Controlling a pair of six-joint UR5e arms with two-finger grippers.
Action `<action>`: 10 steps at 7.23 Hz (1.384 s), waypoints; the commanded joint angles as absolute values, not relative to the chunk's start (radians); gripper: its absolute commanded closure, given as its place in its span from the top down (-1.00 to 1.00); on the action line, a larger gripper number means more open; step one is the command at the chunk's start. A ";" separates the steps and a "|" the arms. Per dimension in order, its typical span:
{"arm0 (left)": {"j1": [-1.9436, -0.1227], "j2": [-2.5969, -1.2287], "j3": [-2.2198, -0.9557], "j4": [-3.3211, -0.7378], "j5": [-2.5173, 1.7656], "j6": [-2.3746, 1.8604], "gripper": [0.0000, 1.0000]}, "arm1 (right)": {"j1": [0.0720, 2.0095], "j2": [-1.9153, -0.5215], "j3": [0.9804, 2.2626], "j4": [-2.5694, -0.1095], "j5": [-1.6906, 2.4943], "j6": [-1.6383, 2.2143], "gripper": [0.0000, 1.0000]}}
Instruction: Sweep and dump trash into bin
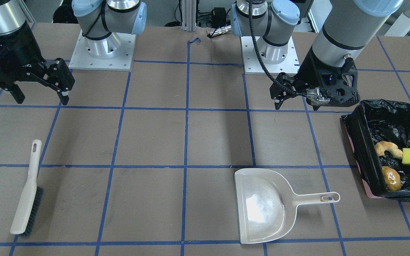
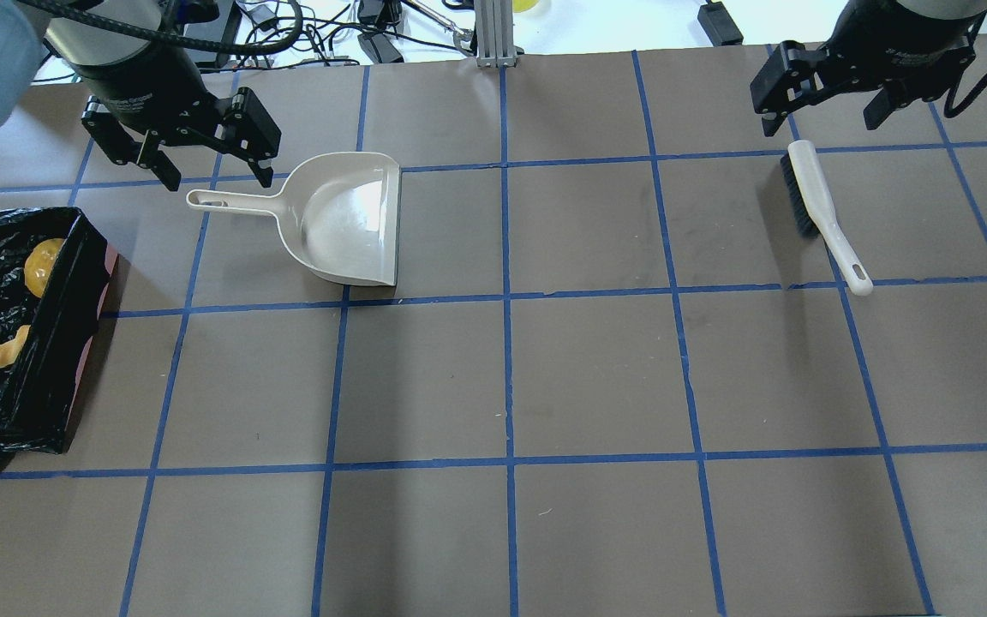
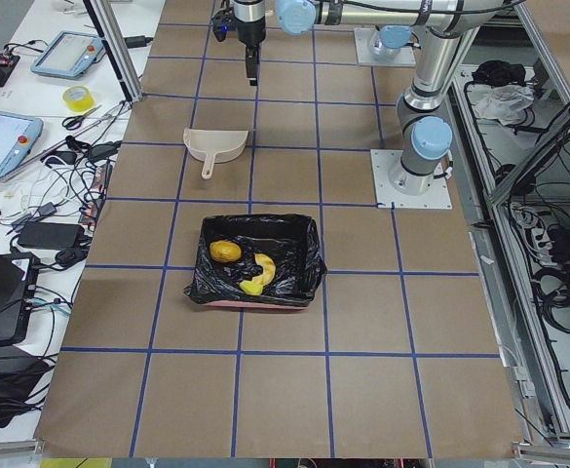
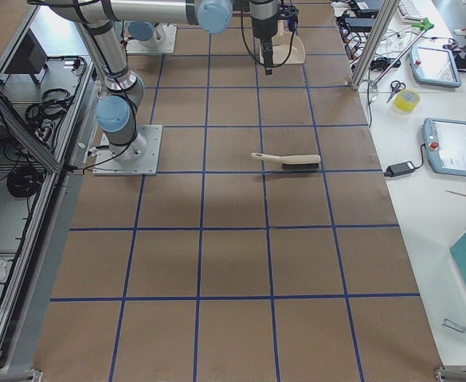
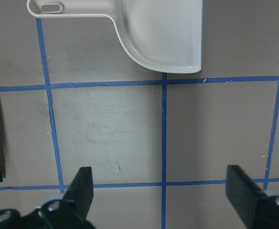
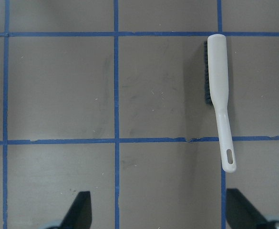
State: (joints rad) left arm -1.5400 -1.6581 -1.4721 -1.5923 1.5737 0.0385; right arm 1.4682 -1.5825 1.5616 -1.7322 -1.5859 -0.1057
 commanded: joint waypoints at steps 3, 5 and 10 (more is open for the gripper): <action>-1.543 -1.655 -1.473 -1.582 1.574 0.034 1.00 | 1.468 -1.575 1.563 -1.732 -1.594 -0.107 1.00; -1.543 -1.658 -1.474 -1.577 1.574 0.032 1.00 | 1.468 -1.572 1.563 -1.739 -1.586 -0.118 1.00; -1.543 -1.646 -1.511 -1.546 1.574 0.034 1.00 | 1.468 -1.542 1.565 -1.818 -1.574 -0.107 1.00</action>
State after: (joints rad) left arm -1.5432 -1.6452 -1.5086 -1.5495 1.5738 0.0338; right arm 1.4680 -1.5448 1.5646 -1.8026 -1.5741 -0.1104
